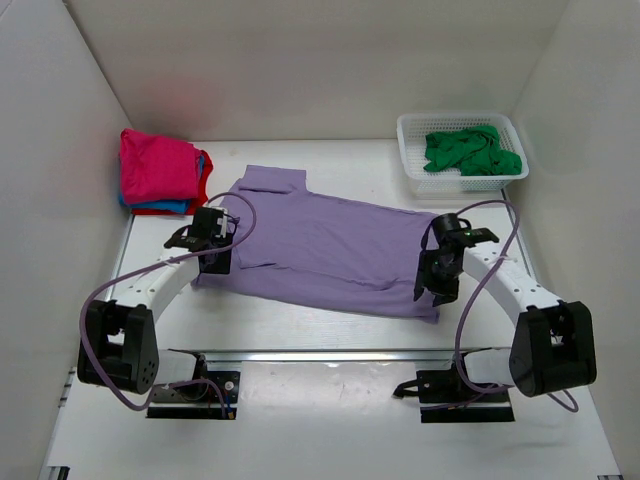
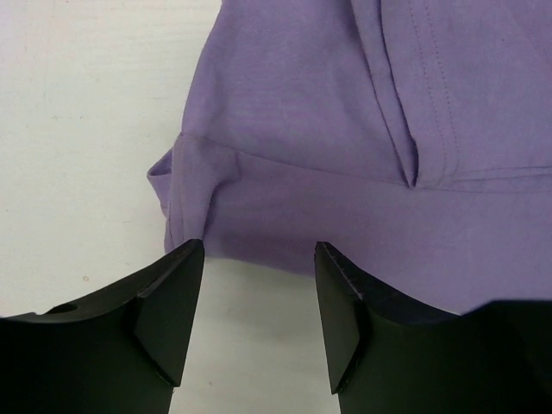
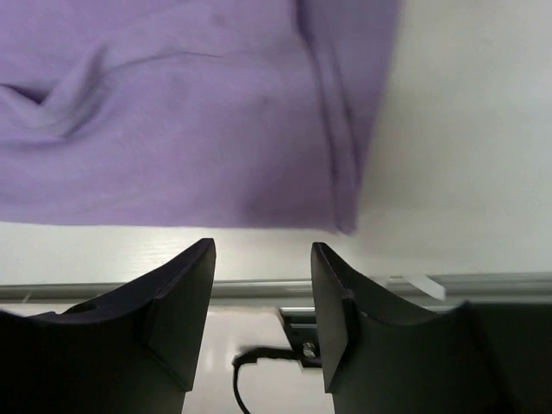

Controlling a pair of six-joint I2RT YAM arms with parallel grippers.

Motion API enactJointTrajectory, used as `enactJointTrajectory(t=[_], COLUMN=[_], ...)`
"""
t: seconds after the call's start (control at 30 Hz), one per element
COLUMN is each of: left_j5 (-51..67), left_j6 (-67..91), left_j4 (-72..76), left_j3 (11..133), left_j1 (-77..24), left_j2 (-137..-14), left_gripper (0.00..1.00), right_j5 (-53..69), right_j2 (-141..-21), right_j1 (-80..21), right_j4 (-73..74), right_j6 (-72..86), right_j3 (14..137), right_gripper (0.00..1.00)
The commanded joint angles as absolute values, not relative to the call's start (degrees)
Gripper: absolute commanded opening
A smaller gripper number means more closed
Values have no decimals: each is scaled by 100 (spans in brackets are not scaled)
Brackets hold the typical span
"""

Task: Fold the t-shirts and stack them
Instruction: Fold the flattened tshirt in 1/3 of the way

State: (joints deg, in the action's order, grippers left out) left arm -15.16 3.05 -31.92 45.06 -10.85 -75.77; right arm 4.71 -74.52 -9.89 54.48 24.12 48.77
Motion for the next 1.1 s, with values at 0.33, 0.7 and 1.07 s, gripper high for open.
enactJointTrajectory(t=[0.33,0.7,1.07], left_j5=[-1503,-1599,-1783], left_j6=[483,527,904], left_j4=[-2936,-2900,-2943], left_j3=[4614,4737,4939], left_j1=[-1178,-1186,-1186], left_j2=[-7893,-8270,-8700], left_gripper=[65,65,57], right_j5=[-97,141,114], right_j2=[-7576,-6935,-6460], right_j1=[-1669,-1916,-1565], right_j4=[4219,4921,5336], right_j6=[3392,3876,3596], right_j3=[3859,3375,4078], right_gripper=[33,0,24])
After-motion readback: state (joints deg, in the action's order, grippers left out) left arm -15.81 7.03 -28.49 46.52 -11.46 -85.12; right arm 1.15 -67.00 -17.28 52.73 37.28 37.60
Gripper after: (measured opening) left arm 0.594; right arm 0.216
